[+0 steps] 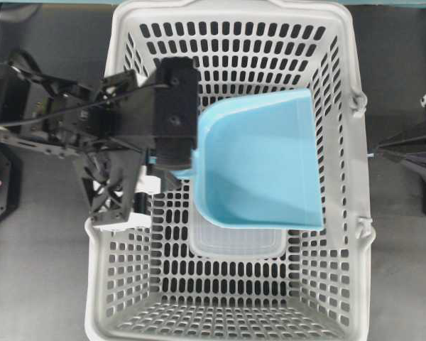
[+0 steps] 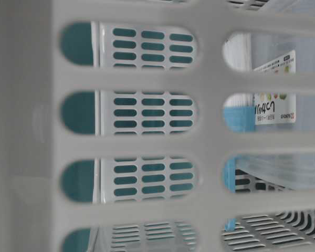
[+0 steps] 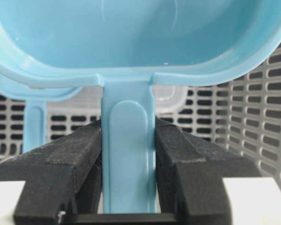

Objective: Pick up the dustpan from the shopping basket with the left arm.
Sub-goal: 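Lift the dustpan upward out of the basket with the left gripper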

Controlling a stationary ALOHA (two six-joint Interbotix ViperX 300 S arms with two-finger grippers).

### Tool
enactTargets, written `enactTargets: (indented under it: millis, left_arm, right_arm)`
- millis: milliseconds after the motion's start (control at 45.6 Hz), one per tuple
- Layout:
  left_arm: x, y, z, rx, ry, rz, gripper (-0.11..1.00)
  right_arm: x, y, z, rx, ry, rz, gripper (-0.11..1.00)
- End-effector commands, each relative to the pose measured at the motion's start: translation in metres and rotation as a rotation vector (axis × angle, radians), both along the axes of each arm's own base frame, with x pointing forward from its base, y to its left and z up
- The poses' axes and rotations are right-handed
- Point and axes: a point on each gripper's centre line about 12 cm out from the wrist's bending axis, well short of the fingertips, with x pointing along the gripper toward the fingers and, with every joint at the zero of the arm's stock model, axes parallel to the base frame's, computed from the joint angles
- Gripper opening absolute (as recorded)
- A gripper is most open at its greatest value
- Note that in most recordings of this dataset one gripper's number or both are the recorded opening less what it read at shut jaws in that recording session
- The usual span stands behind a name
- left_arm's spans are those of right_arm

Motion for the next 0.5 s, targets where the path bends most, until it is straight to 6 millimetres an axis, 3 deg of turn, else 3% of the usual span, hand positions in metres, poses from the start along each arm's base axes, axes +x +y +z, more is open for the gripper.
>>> enactTargets:
  millis: [0, 482]
  left_arm:
    - [-0.0064, 0.001, 0.0165, -0.001, -0.037, 0.001, 0.28]
    - [0.0005, 0.001, 0.0146, 0.005, 0.015, 0.004, 0.28]
  right_arm:
    - [0.0012, 0.0002, 0.0036, 0.006, -0.01, 0.0, 0.0]
    - [0.0003, 0.0001, 0.0048, 0.007, -0.017, 0.0, 0.0]
